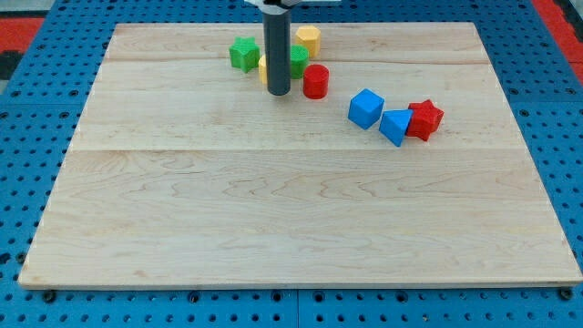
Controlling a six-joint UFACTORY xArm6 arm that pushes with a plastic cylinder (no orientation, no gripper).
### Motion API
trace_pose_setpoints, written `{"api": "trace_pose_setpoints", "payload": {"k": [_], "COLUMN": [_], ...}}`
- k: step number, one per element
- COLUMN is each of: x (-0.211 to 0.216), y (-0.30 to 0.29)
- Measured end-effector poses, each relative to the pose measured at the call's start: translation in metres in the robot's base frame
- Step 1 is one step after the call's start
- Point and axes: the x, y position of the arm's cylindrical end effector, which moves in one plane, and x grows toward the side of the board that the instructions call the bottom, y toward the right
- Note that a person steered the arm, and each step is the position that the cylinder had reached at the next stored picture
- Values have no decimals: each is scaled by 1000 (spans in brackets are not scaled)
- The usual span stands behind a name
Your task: Push yellow hexagon along with yellow star slightly down
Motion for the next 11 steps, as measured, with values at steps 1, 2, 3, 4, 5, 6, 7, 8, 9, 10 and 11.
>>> {"api": "trace_pose_setpoints", "payload": {"k": [1,2,3,4,5,6,7,8,9,10,11], "x": [26,37,-3,-59,-125,-133,-133,-104,-81,-86,-81], "y": [2,60,105,137,123,89,40,18,-4,17,35]}}
